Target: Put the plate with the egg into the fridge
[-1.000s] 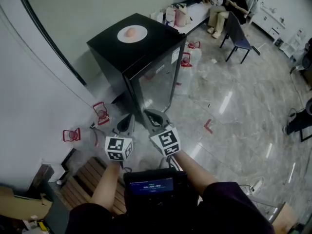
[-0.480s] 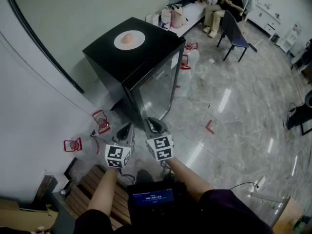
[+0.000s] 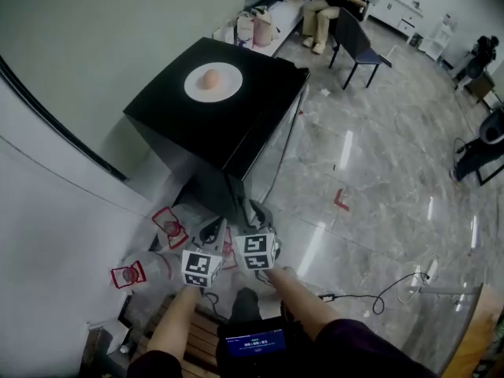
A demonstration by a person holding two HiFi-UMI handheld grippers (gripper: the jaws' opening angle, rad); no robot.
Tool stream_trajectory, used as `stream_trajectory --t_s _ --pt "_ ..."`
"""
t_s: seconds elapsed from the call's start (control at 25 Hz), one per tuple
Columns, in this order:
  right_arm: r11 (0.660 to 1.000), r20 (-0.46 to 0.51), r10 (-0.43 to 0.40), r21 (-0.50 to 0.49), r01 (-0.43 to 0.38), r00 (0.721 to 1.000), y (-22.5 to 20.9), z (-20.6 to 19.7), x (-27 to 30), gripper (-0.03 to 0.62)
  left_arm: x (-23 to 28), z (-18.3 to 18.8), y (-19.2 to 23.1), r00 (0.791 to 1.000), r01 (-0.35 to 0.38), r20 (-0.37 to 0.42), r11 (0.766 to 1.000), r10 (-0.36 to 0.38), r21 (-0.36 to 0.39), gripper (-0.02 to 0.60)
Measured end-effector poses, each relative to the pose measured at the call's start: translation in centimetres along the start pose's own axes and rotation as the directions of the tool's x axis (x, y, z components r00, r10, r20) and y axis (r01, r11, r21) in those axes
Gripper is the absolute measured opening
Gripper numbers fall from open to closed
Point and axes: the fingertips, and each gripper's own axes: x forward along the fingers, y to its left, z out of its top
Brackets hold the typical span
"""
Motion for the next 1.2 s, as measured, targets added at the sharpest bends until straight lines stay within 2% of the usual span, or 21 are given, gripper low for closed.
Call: stream_trajectory --t_s 0.32,0.48,0.96,1.2 --pt "0.986 0.054 -0.169 0.009 0.169 0.984 -0.2 0.4 1.4 0.081 0.2 -1.6 2.8 0.999 0.051 0.001 0.998 -0.051 -0.029 0.009" --pt "0.976 0.05 -0.218 0.038 0.216 0.975 -0.3 0.4 1.3 0.081 0.2 -1.7 3.5 0.998 0.059 0.0 0.998 -0.059 -0.034 0.009" --pt "0.987 0.05 -0.147 0.07 0.144 0.988 -0.5 0.3 0.6 0.069 2.1 -1.7 2.0 0.99 0.143 -0.022 0.989 -0.142 0.031 0.009" --pt "0.98 0.078 -0.177 0.107 0.169 0.981 -3.9 -0.9 -3.0 0.058 4.0 -1.3 0.2 0.979 0.204 -0.017 0.976 -0.203 0.071 0.009"
